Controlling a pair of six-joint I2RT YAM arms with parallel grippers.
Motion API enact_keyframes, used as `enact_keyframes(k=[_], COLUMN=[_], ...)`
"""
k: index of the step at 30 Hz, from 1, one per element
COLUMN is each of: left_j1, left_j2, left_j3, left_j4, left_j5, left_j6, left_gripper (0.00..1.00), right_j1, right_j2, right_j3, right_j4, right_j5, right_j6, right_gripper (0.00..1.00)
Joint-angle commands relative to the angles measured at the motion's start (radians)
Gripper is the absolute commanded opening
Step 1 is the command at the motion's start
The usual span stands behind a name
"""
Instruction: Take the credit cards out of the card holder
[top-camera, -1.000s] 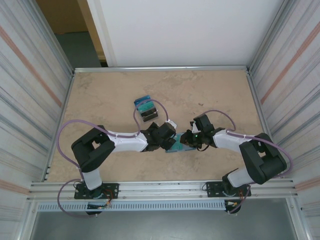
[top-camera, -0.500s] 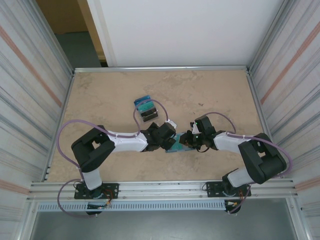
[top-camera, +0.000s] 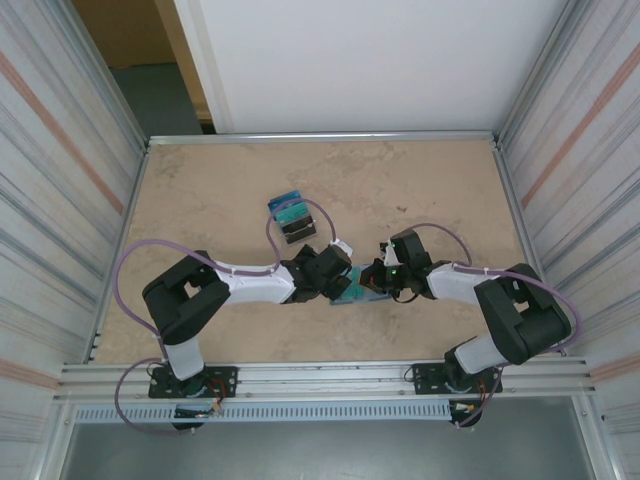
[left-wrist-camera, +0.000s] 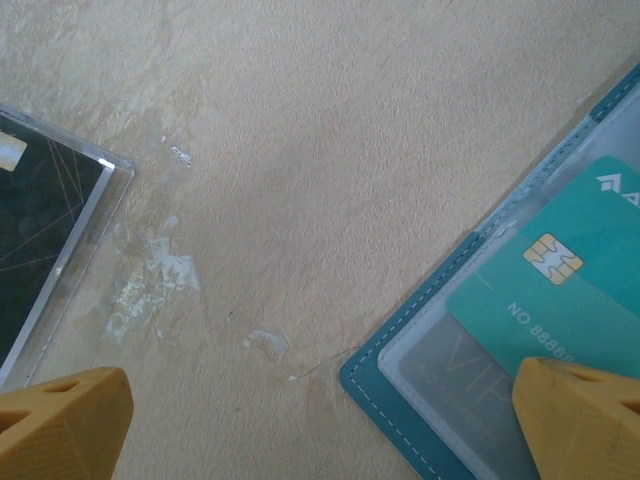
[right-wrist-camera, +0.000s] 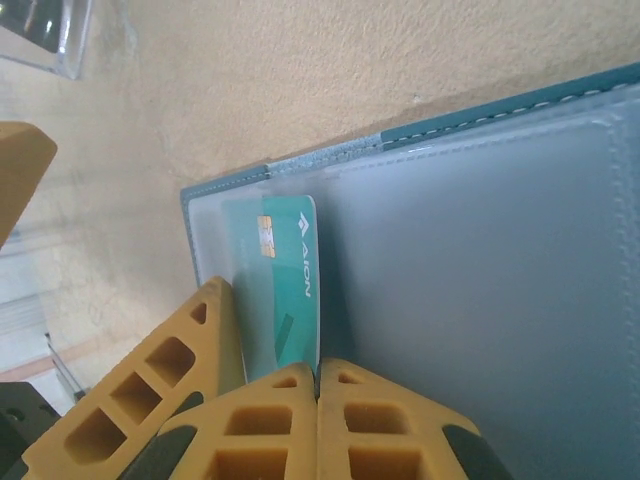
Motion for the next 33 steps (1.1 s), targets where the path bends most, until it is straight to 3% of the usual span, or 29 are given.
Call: enact_keyframes(k=[1, 24, 33], left_j1=[-0.003, -0.003, 0.003], left_j2=[0.015, -0.015, -0.092], left_j3=[-0.036, -0.022, 0.016], left_j4=[-0.073, -0.024, -0.02], left_j5=[0.01, -0.024, -0.036], left_j6=[0.002, 0.101, 0.128], left_gripper=[0.99, 0.99, 0.99], right_j1=[-0.011, -0.037, -0.025], right_j2=[-0.003, -0.225, -0.34], right_j3=[-0.004, 0.075, 0.081], right_j4=[-0.046, -0.407, -0.451], right_j5=[0.028, 0.219, 0.239], right_j6=[-0.016, -0.184, -0.24], right_gripper=[0.0, 0.0, 0.0])
